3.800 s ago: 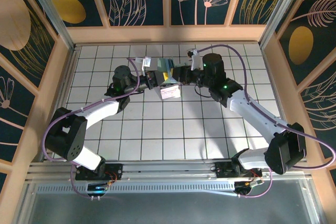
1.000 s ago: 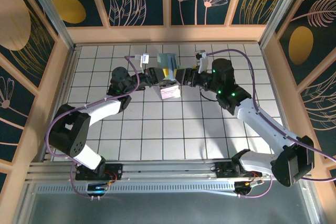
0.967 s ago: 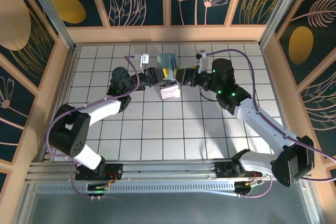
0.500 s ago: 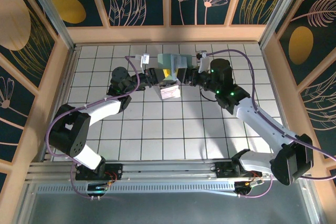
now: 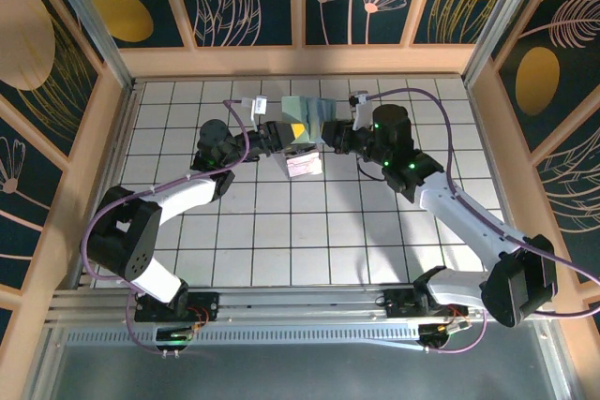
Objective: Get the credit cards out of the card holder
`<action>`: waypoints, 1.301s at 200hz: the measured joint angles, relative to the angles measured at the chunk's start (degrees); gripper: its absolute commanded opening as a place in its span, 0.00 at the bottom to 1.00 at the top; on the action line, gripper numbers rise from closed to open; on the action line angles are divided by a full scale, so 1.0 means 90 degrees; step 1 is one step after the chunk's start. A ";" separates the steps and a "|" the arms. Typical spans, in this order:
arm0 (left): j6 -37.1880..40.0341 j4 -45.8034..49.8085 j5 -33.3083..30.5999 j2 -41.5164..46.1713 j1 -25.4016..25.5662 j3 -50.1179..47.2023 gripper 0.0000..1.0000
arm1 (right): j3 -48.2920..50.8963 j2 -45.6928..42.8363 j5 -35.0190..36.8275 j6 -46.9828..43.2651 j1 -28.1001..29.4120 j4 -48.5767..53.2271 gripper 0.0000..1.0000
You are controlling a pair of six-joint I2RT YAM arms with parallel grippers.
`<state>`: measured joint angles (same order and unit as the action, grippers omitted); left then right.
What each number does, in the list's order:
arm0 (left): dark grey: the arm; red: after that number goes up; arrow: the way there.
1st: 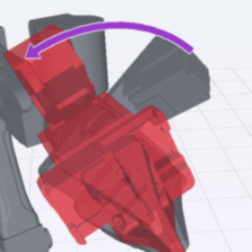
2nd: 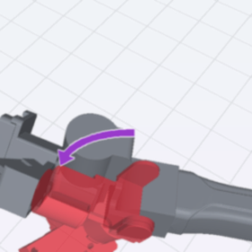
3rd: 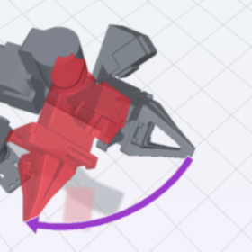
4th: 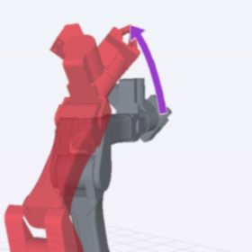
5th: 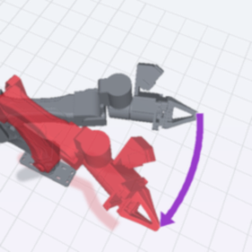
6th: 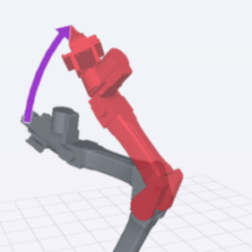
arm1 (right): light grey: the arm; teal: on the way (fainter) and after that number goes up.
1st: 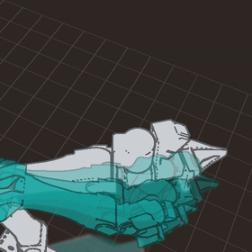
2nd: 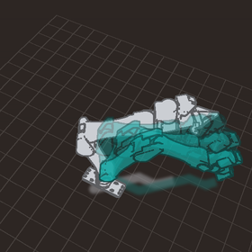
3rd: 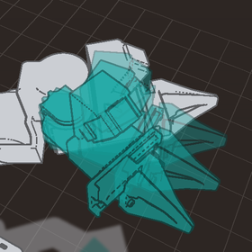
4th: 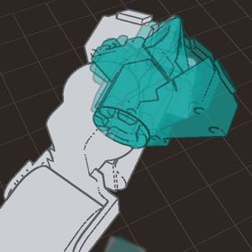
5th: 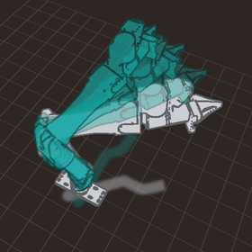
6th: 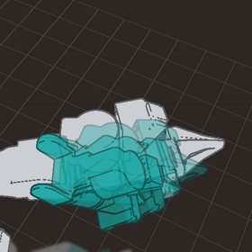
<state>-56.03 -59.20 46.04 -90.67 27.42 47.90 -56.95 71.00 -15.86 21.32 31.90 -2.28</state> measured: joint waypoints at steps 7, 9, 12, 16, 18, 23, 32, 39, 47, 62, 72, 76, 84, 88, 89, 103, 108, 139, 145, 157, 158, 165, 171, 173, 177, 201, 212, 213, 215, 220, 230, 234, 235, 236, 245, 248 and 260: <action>0.0012 0.0024 0.0002 0.0002 0.0002 0.0000 0.27 | 0.0000 0.0000 0.0007 0.0005 0.0002 0.0000 0.13; -0.0015 0.0034 0.0000 0.0002 0.0000 0.0000 0.28 | 0.0000 0.0000 0.0022 0.0005 0.0000 0.0000 0.12; 0.0029 0.0049 0.0000 0.0002 0.0002 0.0000 0.29 | 0.0000 0.0000 0.0024 -0.0005 0.0002 0.0000 0.11; 0.0007 0.0063 0.0000 0.0002 0.0000 0.0000 0.30 | 0.0000 0.0000 0.0046 0.0005 0.0002 0.0000 0.09; 0.0029 0.0083 0.0000 0.0002 0.0002 0.0000 0.31 | 0.0000 0.0000 0.0049 0.0000 0.0002 0.0000 0.08; 0.0029 0.0097 -0.0002 0.0002 0.0002 0.0000 0.33 | 0.0000 0.0000 0.0070 0.0007 0.0002 0.0010 0.07; 0.0049 0.0129 -0.0002 0.0002 0.0002 0.0000 0.36 | 0.0000 0.0000 0.0104 -0.0002 0.0002 0.0036 0.04; 0.0053 0.0143 -0.0002 0.0002 0.0002 0.0000 0.39 | 0.0000 0.0000 0.0124 0.0007 0.0002 0.0066 0.02; 0.0049 0.0151 0.0000 0.0002 0.0002 0.0000 0.41 | 0.0000 0.0000 0.0143 0.0005 0.0002 0.0119 0.00; 0.0049 0.0158 0.0000 0.0002 0.0002 0.0000 0.44 | 0.0000 0.0000 0.0168 0.0007 0.0002 0.0228 0.00; 0.0051 0.0155 0.0000 0.0002 0.0002 0.0000 0.47 | 0.0000 0.0000 0.0170 0.0007 0.0002 0.0287 0.00; 0.0046 0.0155 0.0000 0.0002 0.0002 0.0000 0.49 | 0.0000 0.0000 0.0170 0.0007 0.0005 0.0304 0.00; 0.0041 0.0153 0.0000 0.0002 0.0002 0.0000 0.53 | 0.0000 0.0000 0.0168 0.0007 0.0007 0.0316 0.00; 0.0034 0.0146 0.0002 0.0002 0.0002 0.0000 0.55 | 0.0000 0.0000 0.0168 0.0007 0.0007 0.0316 0.00; 0.0027 0.0148 0.0002 0.0002 0.0002 0.0000 0.56 | 0.0000 0.0000 0.0168 0.0007 0.0007 0.0316 0.00; 0.0002 0.0119 0.0010 0.0002 0.0002 0.0000 0.63 | 0.0000 0.0000 0.0163 0.0007 0.0012 0.0311 0.00; 0.0007 0.0102 0.0015 0.0002 0.0002 0.0000 0.66 | 0.0000 0.0000 0.0158 0.0007 0.0017 0.0311 0.00; -0.0041 0.0036 0.0051 -0.0005 0.0005 0.0005 0.80 | -0.0005 0.0012 0.0138 0.0002 0.0138 0.0311 0.00; -0.0046 0.0039 0.0056 -0.0005 0.0010 0.0012 0.83 | -0.0034 0.0034 0.0141 0.0000 0.0177 0.0330 0.00; -0.0032 0.0049 0.0070 -0.0005 0.0027 0.0041 0.89 | -0.0121 0.0095 0.0146 -0.0005 0.0238 0.0364 0.00; -0.0022 0.0053 0.0070 -0.0005 0.0027 0.0046 0.89 | -0.0134 0.0102 0.0146 -0.0005 0.0245 0.0367 0.00; 0.0007 0.0068 0.0073 -0.0005 0.0041 0.0078 0.91 | -0.0189 0.0131 0.0163 -0.0022 0.0274 0.0389 0.00; 0.0034 0.0085 0.0073 -0.0005 0.0056 0.0104 0.92 | -0.0221 0.0143 0.0192 -0.0029 0.0296 0.0403 0.00; 0.0049 0.0087 0.0070 -0.0005 0.0058 0.0112 0.92 | -0.0233 0.0143 0.0199 -0.0034 0.0306 0.0413 0.00; 0.0056 0.0102 0.0070 -0.0005 0.0068 0.0126 0.93 | -0.0248 0.0143 0.0226 -0.0046 0.0311 0.0430 0.00; 0.0221 0.0216 0.0068 -0.0005 0.0087 0.0177 0.95 | -0.0323 0.0143 0.0384 -0.0085 0.0374 0.0542 0.00; 0.0270 0.0282 0.0066 -0.0005 0.0095 0.0182 0.97 | -0.0338 0.0143 0.0447 -0.0121 0.0398 0.0595 0.00; 0.0272 0.0287 0.0066 -0.0005 0.0095 0.0182 0.97 | -0.0340 0.0143 0.0452 -0.0121 0.0401 0.0597 0.00; 0.0284 0.0301 0.0063 -0.0005 0.0097 0.0182 0.97 | -0.0340 0.0143 0.0459 -0.0126 0.0406 0.0610 0.00; 0.0301 0.0335 0.0061 -0.0005 0.0102 0.0185 0.98 | -0.0345 0.0143 0.0481 -0.0146 0.0415 0.0639 0.00; 0.0340 0.0398 0.0051 -0.0005 0.0117 0.0187 0.99 | -0.0355 0.0143 0.0510 -0.0165 0.0432 0.0690 0.00; 0.0359 0.0435 0.0049 -0.0005 0.0124 0.0192 0.99 | -0.0364 0.0141 0.0537 -0.0168 0.0444 0.0712 0.00; 0.0364 0.0437 0.0049 -0.0005 0.0124 0.0192 0.99 | -0.0367 0.0143 0.0544 -0.0170 0.0447 0.0714 0.00; 0.0364 0.0442 0.0046 -0.0005 0.0121 0.0194 0.99 | -0.0369 0.0143 0.0554 -0.0168 0.0449 0.0724 0.00; 0.0386 0.0478 0.0044 -0.0005 0.0124 0.0204 0.99 | -0.0396 0.0143 0.0602 -0.0172 0.0474 0.0765 0.00; 0.0389 0.0491 0.0044 -0.0005 0.0124 0.0206 0.99 | -0.0401 0.0143 0.0617 -0.0172 0.0483 0.0770 0.00; 0.0427 0.0551 0.0036 -0.0005 0.0121 0.0238 0.99 | -0.0447 0.0141 0.0670 -0.0197 0.0520 0.0814 0.00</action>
<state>-52.18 -54.24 46.37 -90.72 28.51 50.04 -60.97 72.27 -9.82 19.55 36.58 5.04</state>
